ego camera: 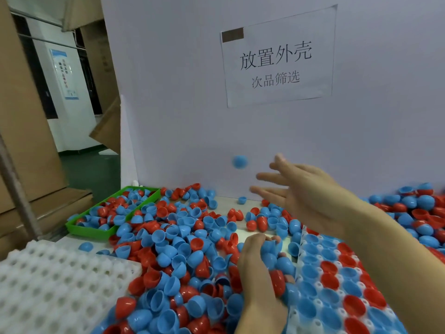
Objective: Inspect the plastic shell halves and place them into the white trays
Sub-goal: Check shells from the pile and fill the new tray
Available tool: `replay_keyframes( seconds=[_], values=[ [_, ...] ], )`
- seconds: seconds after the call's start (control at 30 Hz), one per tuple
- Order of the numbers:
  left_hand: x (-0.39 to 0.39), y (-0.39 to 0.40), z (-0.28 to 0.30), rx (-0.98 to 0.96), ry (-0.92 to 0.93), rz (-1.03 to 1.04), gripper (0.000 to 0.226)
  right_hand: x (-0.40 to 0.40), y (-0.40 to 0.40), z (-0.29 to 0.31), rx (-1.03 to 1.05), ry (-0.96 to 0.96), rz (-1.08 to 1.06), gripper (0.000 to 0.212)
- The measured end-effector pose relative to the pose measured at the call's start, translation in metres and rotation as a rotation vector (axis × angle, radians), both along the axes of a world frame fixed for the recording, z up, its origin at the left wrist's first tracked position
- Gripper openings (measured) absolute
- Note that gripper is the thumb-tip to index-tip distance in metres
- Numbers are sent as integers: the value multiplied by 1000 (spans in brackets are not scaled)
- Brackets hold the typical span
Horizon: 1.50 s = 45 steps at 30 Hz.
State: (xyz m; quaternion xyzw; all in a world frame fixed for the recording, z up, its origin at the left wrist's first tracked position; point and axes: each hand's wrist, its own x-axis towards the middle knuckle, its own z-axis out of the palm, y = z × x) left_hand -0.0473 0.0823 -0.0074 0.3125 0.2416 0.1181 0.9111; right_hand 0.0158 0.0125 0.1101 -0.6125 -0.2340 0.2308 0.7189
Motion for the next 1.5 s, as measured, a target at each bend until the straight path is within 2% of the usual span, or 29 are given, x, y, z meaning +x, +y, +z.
replay_keyframes(
  seconds=[0.03, 0.1, 0.23, 0.3, 0.37, 0.5, 0.57, 0.67, 0.83, 1.07, 1.33, 1.43, 1.5],
  values=[
    [-1, 0, 0, 6, -8, -10, 28, -5, 4, 6, 57, 39, 75, 33],
    [-1, 0, 0, 0, -10, -26, 29, -8, -5, -1, -50, -27, 108, 33],
    [-2, -1, 5, 3, -57, -74, 38, -15, -45, -42, -419, -350, -48, 23],
    [-2, -1, 7, -11, -73, -91, 35, -17, -56, -57, -486, -423, -144, 18],
    [-3, -2, 8, -31, -92, -119, 23, -20, -58, -69, -513, -446, -174, 17],
    [-5, -1, 9, -21, -157, -198, 29, -19, -54, -86, -490, -414, -207, 12],
    [-6, -1, 9, -2, -186, -213, 25, -16, -56, -88, -483, -384, -211, 14],
    [-4, -3, 7, -3, -214, -197, 18, -14, -61, -89, -440, -334, -194, 20],
    [-5, -6, 7, -42, -231, -143, 19, -13, -66, -87, -416, -341, -187, 18],
    [-5, 4, 8, -146, -205, -67, 44, -9, -75, -89, -279, -201, -159, 29],
    [-5, 7, 7, -137, -202, -52, 47, -9, -76, -87, -189, -233, -84, 51],
    [-6, 7, 10, -126, -195, -47, 50, -9, -77, -86, -173, -261, -61, 52],
    [-7, 8, 12, -140, -164, -28, 39, -9, -77, -86, -182, -287, -62, 50]
  ],
)
